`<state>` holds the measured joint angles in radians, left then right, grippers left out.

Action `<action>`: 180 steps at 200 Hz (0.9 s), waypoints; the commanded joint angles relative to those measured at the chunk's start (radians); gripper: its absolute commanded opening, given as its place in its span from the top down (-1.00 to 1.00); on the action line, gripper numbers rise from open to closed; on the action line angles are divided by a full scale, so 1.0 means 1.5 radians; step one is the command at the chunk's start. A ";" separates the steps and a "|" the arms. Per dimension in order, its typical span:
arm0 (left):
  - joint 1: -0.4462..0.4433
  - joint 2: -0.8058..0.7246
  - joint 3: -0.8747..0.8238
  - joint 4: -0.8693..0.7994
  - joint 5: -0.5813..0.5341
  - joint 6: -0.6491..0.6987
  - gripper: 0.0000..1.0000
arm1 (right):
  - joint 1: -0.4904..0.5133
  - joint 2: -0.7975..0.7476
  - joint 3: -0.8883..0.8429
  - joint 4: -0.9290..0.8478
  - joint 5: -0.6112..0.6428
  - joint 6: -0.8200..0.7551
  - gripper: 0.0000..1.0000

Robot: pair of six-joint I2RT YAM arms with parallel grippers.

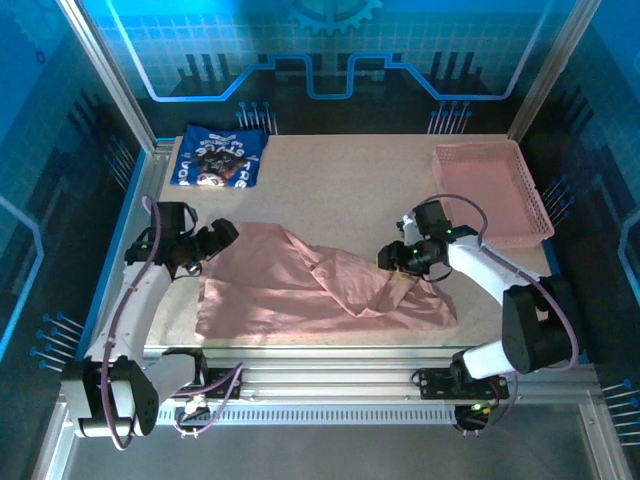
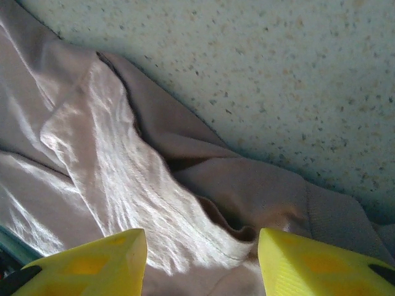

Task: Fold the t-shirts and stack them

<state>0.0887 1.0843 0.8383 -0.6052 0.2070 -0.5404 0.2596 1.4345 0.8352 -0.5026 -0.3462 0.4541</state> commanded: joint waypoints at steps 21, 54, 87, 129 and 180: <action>-0.005 -0.020 0.019 -0.017 0.009 0.020 -0.88 | -0.024 0.004 -0.031 0.020 -0.030 0.003 0.00; -0.005 -0.016 0.016 -0.012 0.005 0.017 -0.88 | -0.024 0.016 -0.039 0.029 -0.043 0.003 0.05; -0.005 -0.016 0.013 -0.011 0.000 0.020 -0.88 | -0.024 0.015 -0.047 0.038 -0.054 0.006 0.12; -0.005 -0.018 0.003 -0.009 -0.003 0.018 -0.87 | -0.023 0.024 -0.043 0.039 -0.062 -0.001 0.20; -0.005 -0.018 -0.001 -0.009 -0.009 0.022 -0.87 | -0.023 0.035 -0.030 0.040 -0.062 -0.004 0.59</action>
<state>0.0887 1.0721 0.8433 -0.6048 0.2062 -0.5266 0.2344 1.4727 0.7723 -0.4404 -0.4183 0.4530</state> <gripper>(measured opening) 0.937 0.261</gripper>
